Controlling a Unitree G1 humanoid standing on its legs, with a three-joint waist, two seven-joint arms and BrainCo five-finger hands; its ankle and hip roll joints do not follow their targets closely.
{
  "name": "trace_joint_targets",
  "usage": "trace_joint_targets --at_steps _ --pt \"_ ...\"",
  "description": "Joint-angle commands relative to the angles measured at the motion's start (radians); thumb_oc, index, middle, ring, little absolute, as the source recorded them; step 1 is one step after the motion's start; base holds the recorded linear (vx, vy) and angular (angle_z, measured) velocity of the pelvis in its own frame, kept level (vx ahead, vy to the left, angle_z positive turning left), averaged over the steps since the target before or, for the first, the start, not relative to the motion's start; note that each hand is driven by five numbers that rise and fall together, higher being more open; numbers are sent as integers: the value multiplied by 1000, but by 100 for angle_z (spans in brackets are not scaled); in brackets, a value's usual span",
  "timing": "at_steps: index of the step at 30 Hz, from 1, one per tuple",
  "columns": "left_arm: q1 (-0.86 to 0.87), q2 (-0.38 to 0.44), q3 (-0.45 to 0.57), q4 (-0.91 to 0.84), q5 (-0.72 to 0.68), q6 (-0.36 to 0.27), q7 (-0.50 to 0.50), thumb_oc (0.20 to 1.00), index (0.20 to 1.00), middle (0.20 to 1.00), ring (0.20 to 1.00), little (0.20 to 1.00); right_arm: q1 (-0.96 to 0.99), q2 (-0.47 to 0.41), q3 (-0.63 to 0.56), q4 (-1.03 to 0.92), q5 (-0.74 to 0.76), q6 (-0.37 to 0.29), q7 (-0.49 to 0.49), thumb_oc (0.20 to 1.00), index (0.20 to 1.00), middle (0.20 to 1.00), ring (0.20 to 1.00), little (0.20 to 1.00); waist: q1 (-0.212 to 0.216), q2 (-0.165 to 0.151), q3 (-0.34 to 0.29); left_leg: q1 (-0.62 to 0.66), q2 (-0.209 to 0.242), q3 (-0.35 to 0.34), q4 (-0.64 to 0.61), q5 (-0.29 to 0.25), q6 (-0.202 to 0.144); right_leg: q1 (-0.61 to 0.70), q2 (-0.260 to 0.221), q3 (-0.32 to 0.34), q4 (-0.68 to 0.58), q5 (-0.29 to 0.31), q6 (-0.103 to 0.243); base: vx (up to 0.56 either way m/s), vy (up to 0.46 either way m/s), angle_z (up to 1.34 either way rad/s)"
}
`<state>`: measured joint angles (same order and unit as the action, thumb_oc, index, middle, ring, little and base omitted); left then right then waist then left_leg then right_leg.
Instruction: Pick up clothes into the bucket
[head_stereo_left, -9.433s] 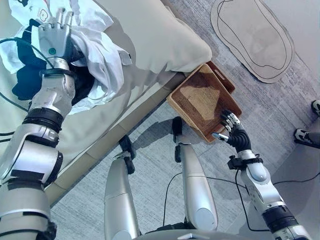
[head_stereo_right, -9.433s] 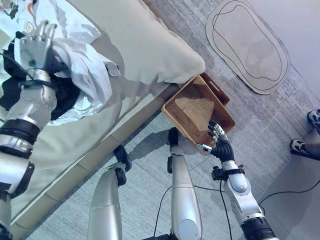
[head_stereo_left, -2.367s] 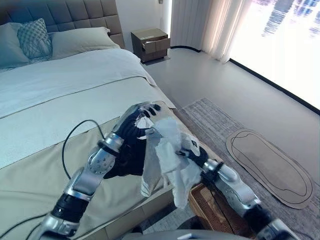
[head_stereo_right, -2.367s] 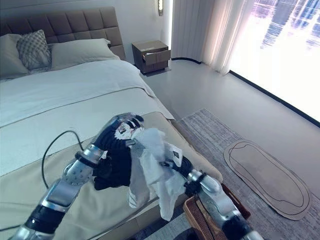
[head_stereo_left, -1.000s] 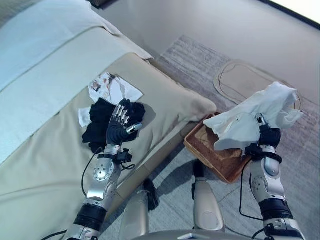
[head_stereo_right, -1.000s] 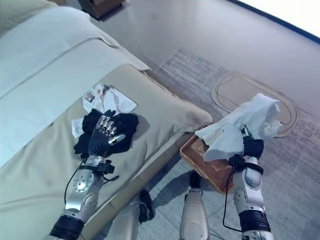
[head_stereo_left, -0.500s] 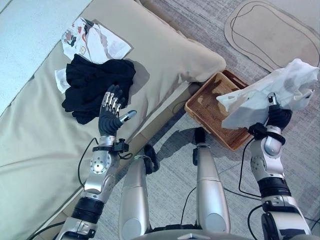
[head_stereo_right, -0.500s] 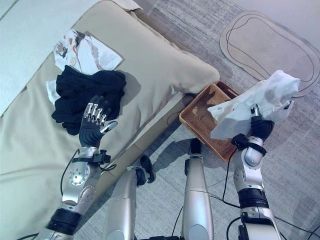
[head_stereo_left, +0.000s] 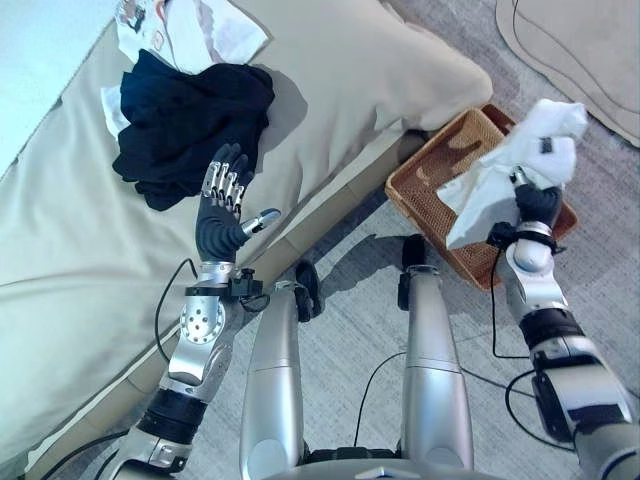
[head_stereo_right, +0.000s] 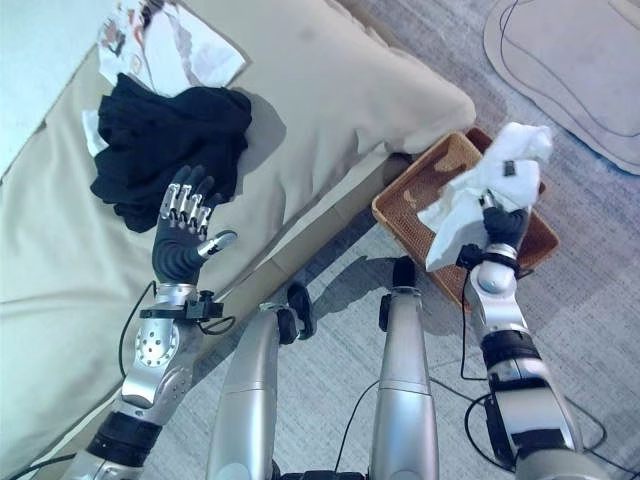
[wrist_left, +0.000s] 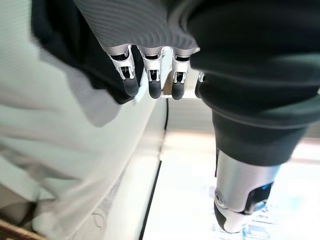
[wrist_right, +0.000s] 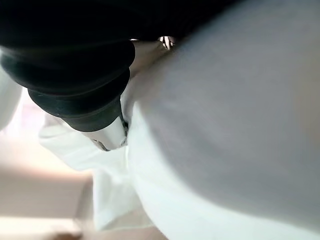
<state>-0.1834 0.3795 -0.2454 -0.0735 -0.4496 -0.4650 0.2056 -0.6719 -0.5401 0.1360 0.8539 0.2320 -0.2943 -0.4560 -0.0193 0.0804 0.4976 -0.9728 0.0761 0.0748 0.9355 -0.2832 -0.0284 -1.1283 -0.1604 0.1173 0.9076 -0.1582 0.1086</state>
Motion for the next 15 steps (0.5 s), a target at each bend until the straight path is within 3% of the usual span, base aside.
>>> trace_joint_targets --at_steps 1,8,15 --pt "12 -3 2 -56 7 -58 11 1000 1000 1000 1000 1000 -33 -58 41 96 -91 17 -6 200 200 200 200 200 -11 19 -90 -48 -31 35 30 -42 35 41 -32 19 2 -23 -14 -4 -2 20" --pt "-1 2 -8 -74 14 -47 25 1000 1000 1000 1000 1000 -137 -82 172 239 -289 117 -10 200 200 200 200 200 -2 18 -105 -87 -39 33 34 -35 37 -2 -37 17 18 -24 -16 -1 1 7" --pt "-5 8 -2 -85 13 -38 37 1000 1000 1000 1000 1000 -170 -72 165 342 -276 146 -14 200 200 200 200 200 2 15 -119 -111 -45 28 39 -33 40 -24 -38 18 28 -25 -17 3 0 -2"
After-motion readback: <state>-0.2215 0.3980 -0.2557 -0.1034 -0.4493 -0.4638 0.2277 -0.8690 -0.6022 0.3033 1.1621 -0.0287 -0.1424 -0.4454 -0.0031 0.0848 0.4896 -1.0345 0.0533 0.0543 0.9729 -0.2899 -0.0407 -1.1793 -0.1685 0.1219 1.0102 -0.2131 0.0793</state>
